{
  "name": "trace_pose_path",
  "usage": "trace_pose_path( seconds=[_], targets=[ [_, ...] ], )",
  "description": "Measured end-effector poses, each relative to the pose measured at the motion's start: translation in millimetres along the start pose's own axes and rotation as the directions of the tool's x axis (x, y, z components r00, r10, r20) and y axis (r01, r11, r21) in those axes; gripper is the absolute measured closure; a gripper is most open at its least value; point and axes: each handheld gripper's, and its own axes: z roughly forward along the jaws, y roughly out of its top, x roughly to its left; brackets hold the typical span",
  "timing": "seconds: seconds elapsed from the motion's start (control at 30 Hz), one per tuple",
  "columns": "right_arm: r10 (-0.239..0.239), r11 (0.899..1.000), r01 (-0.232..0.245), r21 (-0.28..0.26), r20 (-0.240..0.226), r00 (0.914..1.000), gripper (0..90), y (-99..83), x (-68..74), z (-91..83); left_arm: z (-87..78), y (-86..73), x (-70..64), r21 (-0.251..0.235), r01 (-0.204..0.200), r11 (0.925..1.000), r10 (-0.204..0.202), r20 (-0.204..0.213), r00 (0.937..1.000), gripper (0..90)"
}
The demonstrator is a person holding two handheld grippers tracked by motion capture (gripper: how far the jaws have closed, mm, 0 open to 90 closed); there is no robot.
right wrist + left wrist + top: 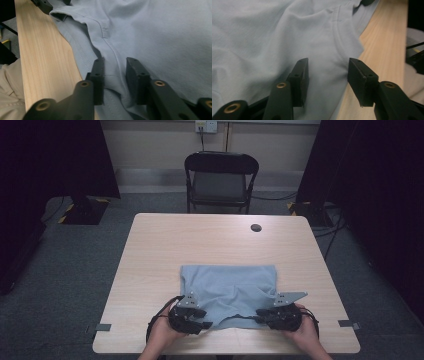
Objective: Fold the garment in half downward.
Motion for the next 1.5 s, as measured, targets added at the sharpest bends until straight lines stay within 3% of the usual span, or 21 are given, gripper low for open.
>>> trace_pose_path(
  seconds=[0.13,0.37,0.63,0.8,0.87,0.97,1.03,1.07,1.17,1.27,1.5],
  targets=[
    [0.011,1.0,-0.011,0.0,-0.009,0.9999,83.9,0.7,-0.7,0.8,-2.0,1.3,2.1,0.008,0.016,0.9998,-0.016,-0.011,0.9998,70.3],
    [0.017,0.999,-0.018,-0.035,-0.029,0.9994,84.6,7.0,3.4,-6.6,-11.1,6.2,4.0,-0.001,0.056,0.9984,-0.056,-0.006,0.9984,90.0],
    [0.005,0.994,-0.012,-0.108,-0.062,0.9981,84.5,22.3,18.7,-26.0,-24.4,10.4,3.3,-0.024,0.073,0.9971,-0.072,0.028,0.997,90.0],
    [-0.011,0.995,0.004,-0.1,-0.075,0.9972,78.7,22.1,27.6,-32.6,-32.2,9.8,3.7,-0.045,0.065,0.9969,-0.064,0.024,0.9976,90.0],
    [-0.014,0.996,0.007,-0.089,-0.08,0.9967,75.9,18.6,29.5,-33.6,-34.6,9.6,3.7,-0.063,0.063,0.9961,-0.062,0.006,0.998,83.8],
    [-0.006,0.994,-0.002,-0.11,-0.071,0.9975,57.5,16.6,31.8,-37.7,-38.0,10.8,7.2,-0.126,0.028,0.9916,-0.034,-0.048,0.9982,48.3],
    [-0.021,0.993,0.015,-0.12,-0.049,0.9986,50.8,19.4,32.9,-40.4,-39.7,12.8,12.2,-0.144,0.049,0.9883,-0.06,-0.074,0.9954,31.1],
    [-0.026,0.992,0.021,-0.127,-0.034,0.9991,44.1,21.7,33.2,-40.9,-40.9,13.6,14.8,-0.152,0.049,0.9872,-0.063,-0.09,0.994,27.0],
    [-0.02,0.989,0.016,-0.148,-0.027,0.9994,37.0,29.9,31.5,-39.5,-43.0,15.5,22.3,-0.162,0.041,0.9859,-0.063,-0.132,0.9893,20.3],
    [-0.031,0.987,0.03,-0.16,-0.005,0.9995,24.0,38.4,28.6,-32.4,-44.0,18.6,30.1,-0.163,0.038,0.986,-0.065,-0.166,0.984,16.3],
    [-0.003,0.984,0.007,-0.175,0.028,0.9996,12.8,54.1,20.3,-12.8,-47.4,27.8,47.8,-0.162,0.023,0.9865,-0.062,-0.237,0.9695,15.6]
  ],
)
